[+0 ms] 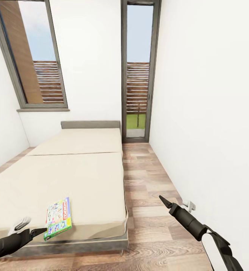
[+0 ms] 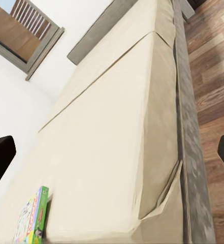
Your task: Put all the toys in the child's room - the three board games (two on the bed and one on the table), the two jigsaw puzzles on the table, and the tennis ball on the table - inside the toy box on the table in the child's room.
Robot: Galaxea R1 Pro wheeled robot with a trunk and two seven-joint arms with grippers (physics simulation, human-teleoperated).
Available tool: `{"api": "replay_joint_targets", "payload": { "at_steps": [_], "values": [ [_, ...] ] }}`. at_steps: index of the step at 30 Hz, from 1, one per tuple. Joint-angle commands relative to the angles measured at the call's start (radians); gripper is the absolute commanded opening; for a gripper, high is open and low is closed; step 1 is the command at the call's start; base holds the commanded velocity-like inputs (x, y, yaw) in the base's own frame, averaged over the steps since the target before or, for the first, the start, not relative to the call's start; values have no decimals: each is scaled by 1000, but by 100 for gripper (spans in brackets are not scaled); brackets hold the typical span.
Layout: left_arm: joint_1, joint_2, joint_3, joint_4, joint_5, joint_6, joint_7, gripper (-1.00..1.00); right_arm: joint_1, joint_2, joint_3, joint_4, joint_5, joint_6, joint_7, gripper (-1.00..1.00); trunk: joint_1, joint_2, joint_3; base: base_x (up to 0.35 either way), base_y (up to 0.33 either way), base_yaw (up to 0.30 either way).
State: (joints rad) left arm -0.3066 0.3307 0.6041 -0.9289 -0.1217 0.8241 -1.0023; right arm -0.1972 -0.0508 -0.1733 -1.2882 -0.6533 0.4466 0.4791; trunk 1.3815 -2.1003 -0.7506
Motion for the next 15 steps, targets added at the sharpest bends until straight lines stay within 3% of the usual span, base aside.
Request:
{"api": "replay_joint_targets", "payload": {
  "at_steps": [1,15],
  "values": [
    [-1,-2,3,-1,-10,6,-10,100,-1,0,-2,0,-8,9,1,100,4,-8,-4,0,0,0],
    [-1,-4,3,-1,-10,6,-11,100,-1,0,-2,4,-9,9,1,100,57,-106,-48,0,0,0]
  ]
}}
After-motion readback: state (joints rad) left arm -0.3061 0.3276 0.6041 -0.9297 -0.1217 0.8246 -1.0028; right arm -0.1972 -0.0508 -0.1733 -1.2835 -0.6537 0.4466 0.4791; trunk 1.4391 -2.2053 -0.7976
